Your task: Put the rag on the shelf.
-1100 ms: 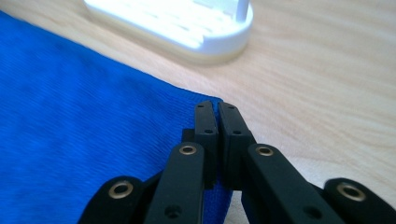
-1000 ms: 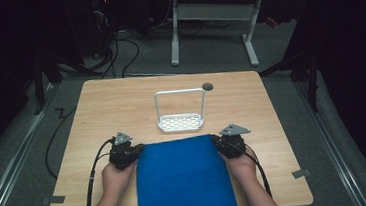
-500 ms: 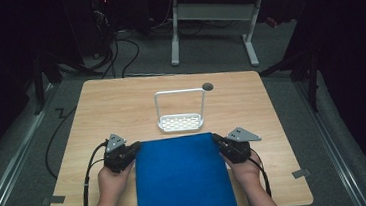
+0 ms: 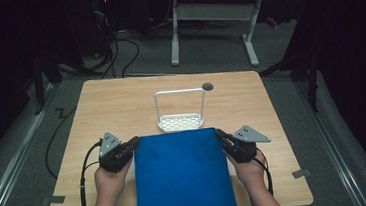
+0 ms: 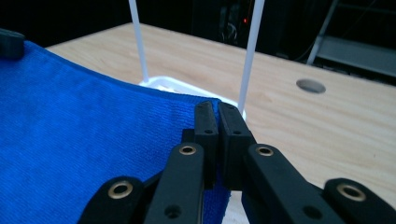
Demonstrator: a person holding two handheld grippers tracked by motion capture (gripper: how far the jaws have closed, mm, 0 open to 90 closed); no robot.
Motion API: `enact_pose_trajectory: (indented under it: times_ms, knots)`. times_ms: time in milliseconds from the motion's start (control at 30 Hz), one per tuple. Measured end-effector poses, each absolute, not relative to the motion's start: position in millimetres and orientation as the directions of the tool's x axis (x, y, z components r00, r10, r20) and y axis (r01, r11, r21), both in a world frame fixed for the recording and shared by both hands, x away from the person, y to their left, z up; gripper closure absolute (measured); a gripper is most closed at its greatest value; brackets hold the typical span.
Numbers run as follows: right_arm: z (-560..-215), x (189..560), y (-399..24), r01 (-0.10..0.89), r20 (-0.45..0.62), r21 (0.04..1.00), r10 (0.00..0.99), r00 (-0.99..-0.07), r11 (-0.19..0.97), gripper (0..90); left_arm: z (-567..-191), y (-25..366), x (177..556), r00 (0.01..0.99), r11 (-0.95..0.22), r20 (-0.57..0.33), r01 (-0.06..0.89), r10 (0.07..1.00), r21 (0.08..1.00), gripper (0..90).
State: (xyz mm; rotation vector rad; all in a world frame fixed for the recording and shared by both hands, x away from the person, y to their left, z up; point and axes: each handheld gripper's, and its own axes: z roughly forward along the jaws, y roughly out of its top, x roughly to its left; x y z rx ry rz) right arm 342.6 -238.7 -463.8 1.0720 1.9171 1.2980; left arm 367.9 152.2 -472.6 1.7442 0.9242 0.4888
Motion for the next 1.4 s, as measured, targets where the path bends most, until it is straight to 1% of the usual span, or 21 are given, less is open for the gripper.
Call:
enact_pose_trajectory:
  times_ms: [233,367,533,733,767,1033,1100,1233,1400]
  knots:
    - [-444,332,-235,0.227,-0.044,0.956,0.855,-0.517,0.187,88.2,-450,153,355,0.63,-0.109,-0.082,0.258,0.772,0.96,87.2]
    - [-432,327,-234,0.198,-0.053,0.964,0.854,-0.517,0.18,88.2,-439,153,350,0.635,-0.087,-0.076,0.222,0.769,0.971,87.2]
    - [-416,322,-233,0.149,-0.074,0.973,0.853,-0.517,0.175,88.2,-422,151,347,0.646,-0.089,-0.041,0.166,0.762,0.982,87.4]
    - [-393,322,-230,0.086,-0.098,0.983,0.856,-0.508,0.164,88.2,-400,150,350,0.648,-0.072,-0.018,0.113,0.762,0.991,87.5]
    - [-393,322,-230,0.086,-0.098,0.983,0.856,-0.508,0.164,88.2,-396,150,351,0.646,-0.07,-0.013,0.103,0.763,0.992,87.5]
    - [-361,324,-226,0.021,-0.123,0.988,0.853,-0.506,0.156,88.3,-362,152,357,0.636,-0.036,0.004,0.037,0.772,0.999,87.5]
    - [-350,326,-226,0.005,-0.124,0.989,0.853,-0.506,0.147,88.2,-354,153,358,0.634,-0.029,0.007,0.024,0.774,0.999,87.6]
    - [-338,328,-228,-0.015,-0.129,0.99,0.853,-0.505,0.14,88.3,-338,156,361,0.632,-0.023,0.016,0.003,0.774,1.0,87.6]
    - [-316,329,-235,-0.046,-0.114,0.993,0.856,-0.503,0.106,88.3,-320,156,363,0.632,-0.025,0.034,-0.022,0.774,0.999,87.7]
